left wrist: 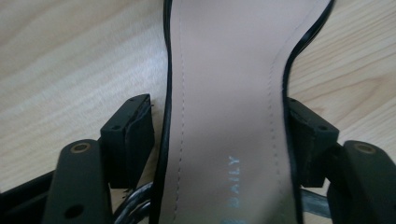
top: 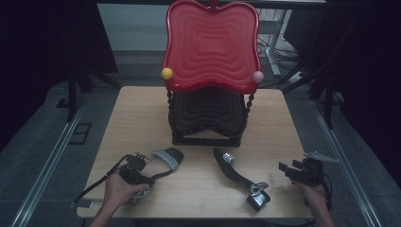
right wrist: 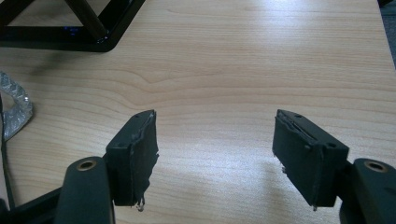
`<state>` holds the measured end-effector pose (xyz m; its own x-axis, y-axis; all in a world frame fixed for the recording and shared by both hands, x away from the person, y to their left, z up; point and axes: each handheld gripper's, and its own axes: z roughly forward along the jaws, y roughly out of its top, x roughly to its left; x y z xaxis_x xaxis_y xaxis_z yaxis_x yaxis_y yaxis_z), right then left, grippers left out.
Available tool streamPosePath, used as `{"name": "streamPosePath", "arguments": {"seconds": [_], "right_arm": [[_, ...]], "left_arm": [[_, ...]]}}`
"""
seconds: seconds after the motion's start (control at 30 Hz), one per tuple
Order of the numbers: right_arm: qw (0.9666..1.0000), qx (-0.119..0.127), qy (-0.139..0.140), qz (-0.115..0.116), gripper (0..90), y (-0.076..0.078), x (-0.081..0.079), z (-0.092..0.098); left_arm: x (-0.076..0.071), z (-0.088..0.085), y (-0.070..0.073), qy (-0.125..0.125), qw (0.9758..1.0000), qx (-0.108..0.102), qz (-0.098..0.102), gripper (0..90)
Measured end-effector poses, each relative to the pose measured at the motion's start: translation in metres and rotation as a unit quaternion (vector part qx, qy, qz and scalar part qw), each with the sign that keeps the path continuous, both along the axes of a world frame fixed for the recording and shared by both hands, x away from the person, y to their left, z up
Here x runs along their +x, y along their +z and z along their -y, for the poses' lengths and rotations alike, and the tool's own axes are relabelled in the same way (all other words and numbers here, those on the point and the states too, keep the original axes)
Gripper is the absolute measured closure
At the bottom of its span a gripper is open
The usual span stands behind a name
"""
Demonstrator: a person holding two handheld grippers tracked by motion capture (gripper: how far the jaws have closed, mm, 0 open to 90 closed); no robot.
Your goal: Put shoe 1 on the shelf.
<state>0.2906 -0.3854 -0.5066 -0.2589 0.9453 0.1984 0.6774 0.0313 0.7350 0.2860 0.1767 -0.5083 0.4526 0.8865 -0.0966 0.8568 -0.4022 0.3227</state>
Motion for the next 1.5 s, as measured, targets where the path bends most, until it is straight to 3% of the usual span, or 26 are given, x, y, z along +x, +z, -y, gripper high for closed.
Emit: {"name": "streamPosePath", "arguments": {"seconds": [0.13,0.27,0.43,0.53,0.73,0.8,0.87,0.9,0.93,0.97,1.03,1.1,1.2,1.23,1.37,1.5], "right_arm": [[1.0000,-0.002,0.001,-0.003,31.0,0.000,0.000,0.000],[1.0000,-0.002,-0.001,-0.002,31.0,0.000,0.000,0.001],[1.0000,0.001,-0.006,-0.002,31.0,0.000,0.000,0.004],[1.0000,0.000,-0.006,-0.002,31.0,0.000,0.000,0.003],[1.0000,0.000,-0.006,-0.001,31.0,0.000,0.000,0.002],[1.0000,0.001,-0.006,-0.001,31.0,0.000,0.000,0.003],[1.0000,0.001,-0.007,-0.002,31.0,0.000,0.000,0.003],[1.0000,0.002,-0.008,-0.002,31.0,0.000,0.000,0.003],[1.0000,0.002,-0.008,-0.002,31.0,0.000,0.000,0.004],[1.0000,0.002,-0.008,-0.001,31.0,0.000,0.000,0.004],[1.0000,0.003,-0.009,-0.001,31.0,0.000,0.000,0.004],[0.9999,0.003,-0.010,-0.001,31.0,0.000,0.000,0.005],[0.9999,0.003,-0.010,-0.002,31.0,0.000,0.000,0.005],[0.9999,0.003,-0.010,-0.002,31.0,0.000,0.000,0.005],[0.9999,0.004,-0.010,-0.002,31.0,0.000,0.000,0.005],[0.9999,0.005,-0.013,-0.004,31.0,0.000,0.000,0.005]], "left_arm": [[0.000,0.003,0.001,-0.009,0.9999,0.007,0.000,42.2],[-0.002,-0.001,0.001,-0.003,0.9999,-0.011,0.000,42.6],[-0.006,-0.016,0.007,0.003,0.9978,-0.065,-0.009,42.7],[-0.008,-0.029,0.016,0.011,0.9947,-0.101,-0.009,42.7],[-0.012,-0.059,0.032,0.034,0.9856,-0.166,-0.003,42.7],[-0.013,-0.070,0.035,0.042,0.9815,-0.187,-0.003,42.7],[-0.014,-0.073,0.036,0.045,0.9804,-0.192,-0.002,42.7],[-0.014,-0.081,0.039,0.051,0.9780,-0.202,0.001,42.7],[-0.014,-0.081,0.039,0.051,0.9780,-0.202,0.001,42.7],[-0.015,-0.090,0.041,0.060,0.9746,-0.216,0.004,42.7],[-0.015,-0.093,0.042,0.063,0.9732,-0.221,0.005,42.7],[-0.014,-0.103,0.047,0.075,0.9652,-0.250,0.013,42.7],[-0.011,-0.111,0.055,0.085,0.9591,-0.269,0.026,42.7],[-0.010,-0.114,0.059,0.089,0.9554,-0.280,0.031,42.7],[-0.002,-0.124,0.069,0.104,0.9451,-0.307,0.045,42.7],[0.004,-0.129,0.075,0.113,0.9393,-0.319,0.055,42.7]]}}
